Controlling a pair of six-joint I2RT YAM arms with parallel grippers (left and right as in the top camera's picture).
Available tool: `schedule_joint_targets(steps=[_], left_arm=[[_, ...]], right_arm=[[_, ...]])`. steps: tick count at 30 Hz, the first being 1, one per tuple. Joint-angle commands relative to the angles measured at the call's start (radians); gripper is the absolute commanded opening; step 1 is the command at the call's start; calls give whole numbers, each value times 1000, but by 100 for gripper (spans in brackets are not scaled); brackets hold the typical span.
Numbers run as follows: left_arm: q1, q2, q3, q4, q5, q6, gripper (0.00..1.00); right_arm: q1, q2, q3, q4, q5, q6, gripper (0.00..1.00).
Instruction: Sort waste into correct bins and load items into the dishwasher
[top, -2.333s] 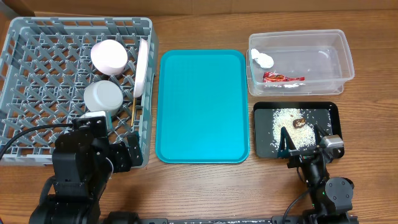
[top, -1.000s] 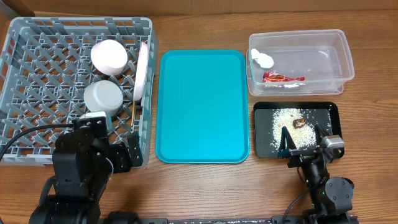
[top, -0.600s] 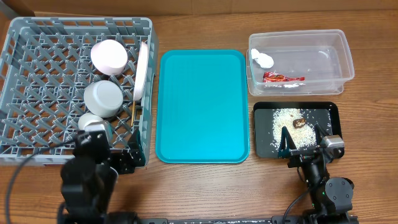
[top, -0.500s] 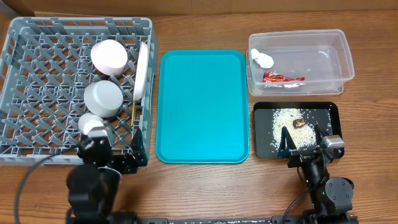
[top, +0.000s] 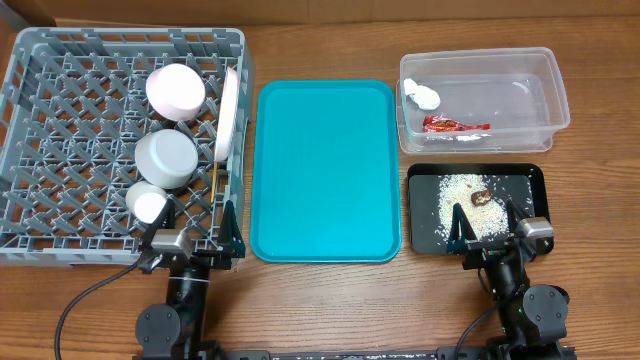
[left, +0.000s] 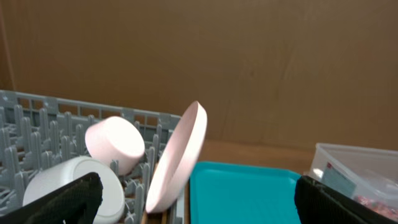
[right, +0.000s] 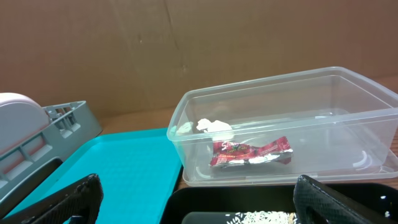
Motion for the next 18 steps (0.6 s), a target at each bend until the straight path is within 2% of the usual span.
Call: schedule_joint_targets(steps=[1,8,11,15,18], left_arm=[[10,-18,-49,78,-38,-3,100],[11,-18,-62,60,-60,-4,100],[12,-18,-62,-6,-62,-4,100],[12,-18,-61,-167,-63,-3,100],[12,-18,-61,-158,-66,-4,100]], right_arm=[[-2,-9,-10,6,10,-1,100],[-2,-9,-10,6,10,-1,100],[-2,-9,-10,6,10,0,100],[-2,-9,-10,6,10,-1,100],[-2,-9,-10,6,10,-1,100]])
